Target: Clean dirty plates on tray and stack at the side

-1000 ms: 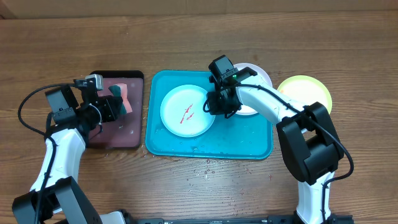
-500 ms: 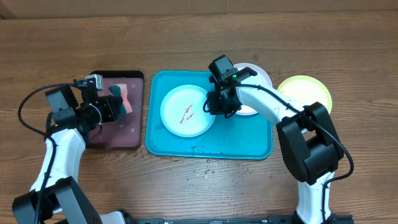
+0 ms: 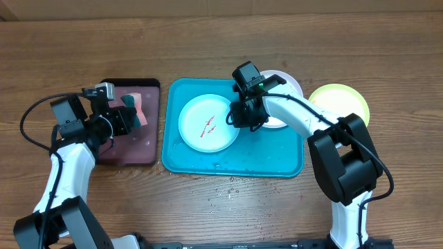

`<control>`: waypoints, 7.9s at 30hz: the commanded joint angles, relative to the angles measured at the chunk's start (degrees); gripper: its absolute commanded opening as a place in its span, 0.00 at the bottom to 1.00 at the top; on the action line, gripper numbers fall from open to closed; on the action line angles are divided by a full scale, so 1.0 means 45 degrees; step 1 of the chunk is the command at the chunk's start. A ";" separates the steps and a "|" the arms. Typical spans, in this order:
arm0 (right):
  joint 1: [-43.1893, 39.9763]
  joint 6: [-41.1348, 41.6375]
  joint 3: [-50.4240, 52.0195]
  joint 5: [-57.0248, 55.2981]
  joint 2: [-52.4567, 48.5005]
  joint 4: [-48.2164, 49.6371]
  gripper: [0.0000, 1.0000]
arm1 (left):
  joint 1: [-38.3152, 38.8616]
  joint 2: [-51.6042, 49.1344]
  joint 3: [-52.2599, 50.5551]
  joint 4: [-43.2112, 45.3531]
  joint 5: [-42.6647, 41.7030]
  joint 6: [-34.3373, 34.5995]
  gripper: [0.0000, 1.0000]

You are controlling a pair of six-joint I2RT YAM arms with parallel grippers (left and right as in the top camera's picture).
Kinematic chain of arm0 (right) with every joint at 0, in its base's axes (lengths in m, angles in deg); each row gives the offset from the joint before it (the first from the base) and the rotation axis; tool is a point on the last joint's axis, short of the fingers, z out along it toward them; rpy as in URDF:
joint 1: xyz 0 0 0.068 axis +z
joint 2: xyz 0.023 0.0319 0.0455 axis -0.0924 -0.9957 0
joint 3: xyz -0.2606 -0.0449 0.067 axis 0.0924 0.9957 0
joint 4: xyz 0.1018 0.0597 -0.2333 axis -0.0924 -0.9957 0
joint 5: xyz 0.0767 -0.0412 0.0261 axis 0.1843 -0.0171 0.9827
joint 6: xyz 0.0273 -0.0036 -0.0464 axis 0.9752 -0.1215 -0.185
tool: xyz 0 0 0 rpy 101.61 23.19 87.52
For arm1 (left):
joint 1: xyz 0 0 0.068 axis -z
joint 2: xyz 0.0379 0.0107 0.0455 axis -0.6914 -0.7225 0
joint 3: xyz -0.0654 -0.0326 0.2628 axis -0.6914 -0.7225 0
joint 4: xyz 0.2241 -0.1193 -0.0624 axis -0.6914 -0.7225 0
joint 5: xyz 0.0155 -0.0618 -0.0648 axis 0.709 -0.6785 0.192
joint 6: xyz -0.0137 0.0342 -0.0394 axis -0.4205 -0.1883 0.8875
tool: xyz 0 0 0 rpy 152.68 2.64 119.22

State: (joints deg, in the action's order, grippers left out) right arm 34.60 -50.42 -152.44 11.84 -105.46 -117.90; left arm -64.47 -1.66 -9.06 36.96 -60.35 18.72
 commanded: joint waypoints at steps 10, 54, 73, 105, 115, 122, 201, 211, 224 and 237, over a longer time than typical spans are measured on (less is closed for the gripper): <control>0.0087 0.0058 -0.0107 0.0355 0.0461 0.0058 0.08 | 0.2526 -0.0029 0.0729 -0.1919 0.6567 0.3585 0.04; 0.0097 0.0389 -0.0107 0.1447 0.0461 0.0005 0.07 | 0.8825 -0.3249 0.5003 -0.4629 0.6319 0.1316 0.04; 0.0097 0.0384 -0.0107 0.1447 0.0461 -0.0039 0.07 | 0.9797 -0.5017 0.4983 -0.4483 0.7771 0.2914 0.04; 0.0097 0.0384 -0.0107 0.1447 0.0461 -0.0034 0.07 | 0.9316 -0.3905 0.4245 -0.4721 0.6475 0.2987 0.04; 0.0097 0.0384 -0.0107 0.1447 0.0461 -0.0034 0.07 | 0.9398 -0.3910 0.3444 -0.3716 0.4843 -0.0015 0.04; 0.0092 0.0384 -0.0107 0.1447 0.0461 -0.0044 0.07 | 0.9321 -0.3910 0.3449 -0.4299 1.0593 0.3143 0.04; 0.4192 0.0306 -0.0724 -1.2322 0.3264 -0.0364 0.04 | 0.3687 -0.4609 0.4901 -0.7150 0.8884 0.0801 0.66; 0.4192 0.0301 -0.0724 -1.2327 0.3264 -0.0355 0.04 | 0.3687 -0.5668 0.4886 -0.7378 0.8884 0.0806 0.53; 0.4187 0.0301 -0.0724 -1.2327 0.3264 -0.0311 0.04 | 0.3682 -0.5372 0.4945 -0.7407 0.9889 0.1467 0.04; 0.4187 0.0296 -0.0724 -1.2332 0.3264 0.0083 0.04 | 0.3696 -0.3643 0.5255 -0.7155 0.9772 0.1477 0.70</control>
State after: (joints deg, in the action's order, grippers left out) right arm 53.33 -50.03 -154.45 -42.17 -91.71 -118.33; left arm -47.86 -19.95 13.37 3.80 -17.03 24.89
